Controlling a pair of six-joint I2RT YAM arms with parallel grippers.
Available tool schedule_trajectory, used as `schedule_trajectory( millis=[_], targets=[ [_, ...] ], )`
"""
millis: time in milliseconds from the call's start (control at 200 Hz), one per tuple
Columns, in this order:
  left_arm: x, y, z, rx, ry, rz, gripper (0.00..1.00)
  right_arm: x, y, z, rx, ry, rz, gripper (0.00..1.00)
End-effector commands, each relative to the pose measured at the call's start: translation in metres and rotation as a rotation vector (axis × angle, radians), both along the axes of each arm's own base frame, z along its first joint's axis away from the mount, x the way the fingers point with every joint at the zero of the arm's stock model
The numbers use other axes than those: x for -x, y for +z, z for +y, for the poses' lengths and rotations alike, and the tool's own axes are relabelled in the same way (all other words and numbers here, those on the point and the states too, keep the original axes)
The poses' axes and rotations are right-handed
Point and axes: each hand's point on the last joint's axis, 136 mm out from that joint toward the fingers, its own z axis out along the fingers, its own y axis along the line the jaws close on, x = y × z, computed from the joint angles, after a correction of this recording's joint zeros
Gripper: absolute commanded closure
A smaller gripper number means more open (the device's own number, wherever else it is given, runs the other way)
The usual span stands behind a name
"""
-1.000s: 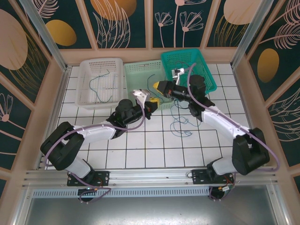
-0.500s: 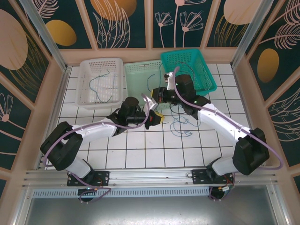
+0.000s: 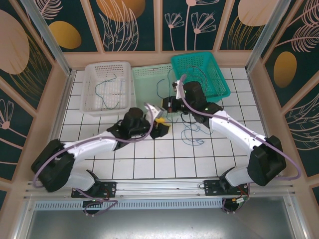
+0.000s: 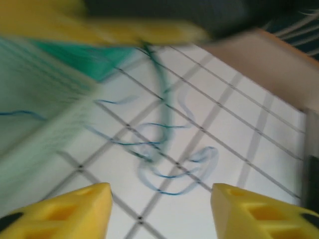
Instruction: Untangle the cables
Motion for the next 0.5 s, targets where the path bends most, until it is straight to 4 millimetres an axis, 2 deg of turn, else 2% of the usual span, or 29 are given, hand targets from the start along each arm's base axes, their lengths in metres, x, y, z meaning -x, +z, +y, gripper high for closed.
schedule_trajectory(
  millis=[0, 75, 140, 270, 345, 495],
  targets=[
    [-0.032, 0.038, 0.064, 0.052, 0.386, -0.168, 0.30, 0.011, -0.007, -0.017, 0.091, 0.005, -0.067, 1.00],
    [-0.030, 0.058, 0.083, 0.108, 0.458, -0.217, 0.25, 0.019, -0.014, -0.018, 0.109, 0.042, -0.083, 1.00],
    [-0.032, 0.070, 0.091, 0.135, 0.491, -0.222, 0.23, 0.027, -0.019, -0.014, 0.122, 0.081, -0.102, 1.00],
    [-0.060, 0.072, 0.104, 0.196, 0.544, -0.092, 0.21, 0.046, -0.026, 0.003, 0.155, 0.191, -0.162, 1.00],
    [-0.069, 0.074, 0.092, 0.270, 0.466, -0.028, 0.23, 0.055, -0.032, 0.011, 0.170, 0.242, -0.181, 1.00],
    [-0.071, 0.096, 0.064, 0.405, 0.336, -0.016, 0.25, 0.061, -0.041, 0.018, 0.186, 0.269, -0.184, 1.00]
  ],
)
